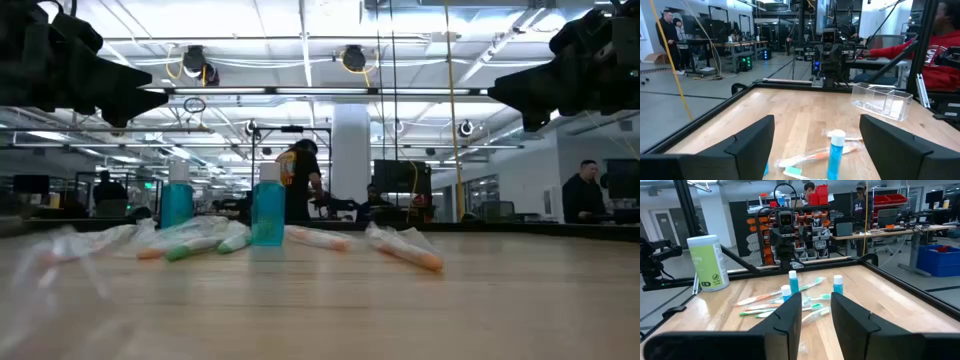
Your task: Pick & Place toothbrushing station
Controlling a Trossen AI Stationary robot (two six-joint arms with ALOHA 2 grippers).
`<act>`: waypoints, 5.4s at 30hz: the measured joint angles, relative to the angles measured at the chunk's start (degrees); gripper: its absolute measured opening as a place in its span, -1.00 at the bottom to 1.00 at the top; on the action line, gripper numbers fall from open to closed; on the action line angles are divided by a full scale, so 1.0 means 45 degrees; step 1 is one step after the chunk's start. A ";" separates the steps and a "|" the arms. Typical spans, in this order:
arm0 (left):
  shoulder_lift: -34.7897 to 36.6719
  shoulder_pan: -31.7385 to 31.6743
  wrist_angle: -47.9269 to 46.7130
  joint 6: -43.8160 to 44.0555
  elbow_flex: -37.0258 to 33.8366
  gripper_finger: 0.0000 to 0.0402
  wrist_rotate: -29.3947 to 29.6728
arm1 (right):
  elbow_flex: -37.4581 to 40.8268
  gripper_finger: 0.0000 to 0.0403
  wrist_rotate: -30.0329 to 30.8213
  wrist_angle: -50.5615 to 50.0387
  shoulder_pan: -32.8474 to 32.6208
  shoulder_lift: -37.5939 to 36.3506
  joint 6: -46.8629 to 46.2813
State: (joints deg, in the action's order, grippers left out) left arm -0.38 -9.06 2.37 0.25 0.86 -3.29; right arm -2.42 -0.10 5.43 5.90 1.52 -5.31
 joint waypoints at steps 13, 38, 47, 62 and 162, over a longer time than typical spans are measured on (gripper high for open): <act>0.0002 -0.0002 0.0000 0.0000 0.0000 0.48 -0.0002 | 0.0000 -0.51 0.0000 -0.0003 -0.0003 0.0000 0.0000; 0.0000 -0.0004 0.0000 0.0000 0.0000 0.48 0.0000 | -0.0010 -0.51 0.0000 -0.0005 -0.0003 0.0000 0.0000; 0.0000 0.0000 0.0000 0.0000 0.0000 0.48 0.0000 | -0.0010 -0.51 0.0000 -0.0005 -0.0003 0.0000 0.0002; 0.0004 0.0001 0.0000 0.0000 0.0000 0.48 -0.0002 | 0.0005 -0.51 0.0000 0.0000 -0.0003 0.0000 0.0002; -1.4932 -0.0506 -0.5958 1.5163 0.5173 0.47 0.5811 | 0.0005 -0.51 0.1690 0.0078 0.0002 0.0005 -0.0284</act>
State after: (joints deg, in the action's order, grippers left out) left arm -67.58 -11.34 -24.44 68.49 24.14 22.86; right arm -2.39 7.51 5.78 5.91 1.54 -6.59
